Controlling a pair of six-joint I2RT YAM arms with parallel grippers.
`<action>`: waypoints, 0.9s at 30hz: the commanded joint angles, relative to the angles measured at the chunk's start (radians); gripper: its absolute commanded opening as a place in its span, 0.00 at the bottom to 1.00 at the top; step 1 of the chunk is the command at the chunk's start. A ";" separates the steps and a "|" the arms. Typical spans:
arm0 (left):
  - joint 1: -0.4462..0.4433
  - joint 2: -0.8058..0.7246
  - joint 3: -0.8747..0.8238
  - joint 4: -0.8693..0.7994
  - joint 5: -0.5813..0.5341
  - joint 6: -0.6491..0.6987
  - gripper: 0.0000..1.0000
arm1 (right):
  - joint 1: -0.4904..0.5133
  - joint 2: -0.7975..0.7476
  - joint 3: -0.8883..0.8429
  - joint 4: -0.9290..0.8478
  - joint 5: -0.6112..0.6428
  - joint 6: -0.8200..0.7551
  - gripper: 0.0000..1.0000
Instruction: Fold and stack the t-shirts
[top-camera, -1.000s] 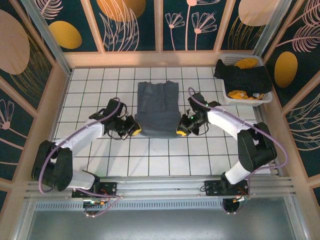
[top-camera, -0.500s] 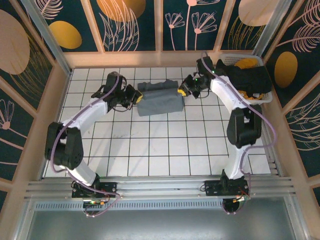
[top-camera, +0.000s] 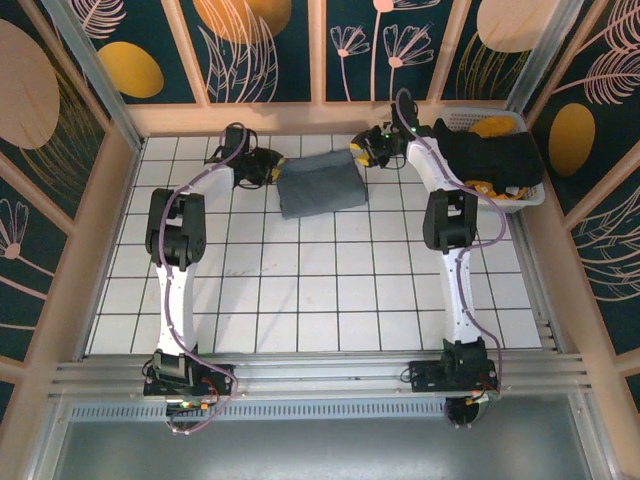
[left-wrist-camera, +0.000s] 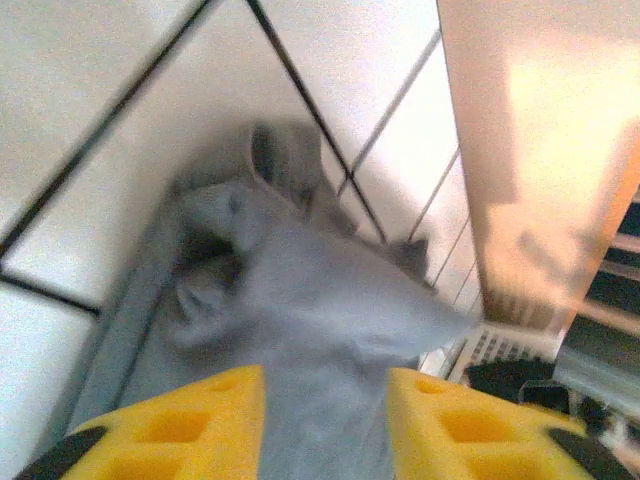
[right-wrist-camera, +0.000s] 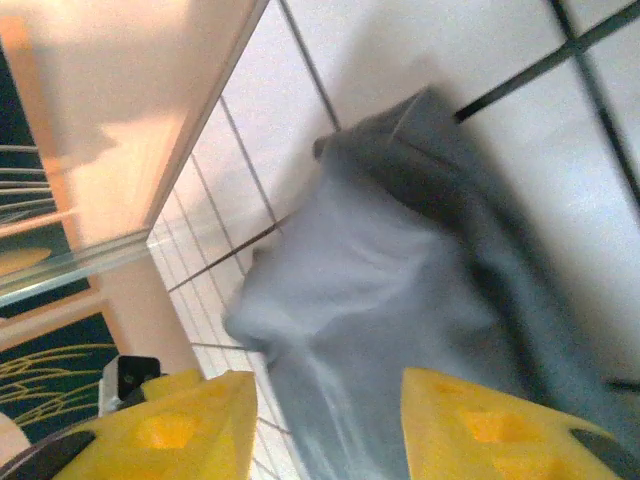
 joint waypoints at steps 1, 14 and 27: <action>0.011 -0.041 0.082 0.063 -0.034 0.040 0.46 | -0.016 -0.064 0.010 0.062 -0.043 -0.053 0.48; -0.161 -0.550 -0.584 0.211 -0.098 -0.194 0.45 | 0.017 -0.706 -0.872 0.394 0.126 -0.153 0.45; -0.401 -0.313 -0.543 0.560 -0.325 -0.716 0.60 | 0.012 -1.074 -1.330 0.485 0.140 -0.128 0.47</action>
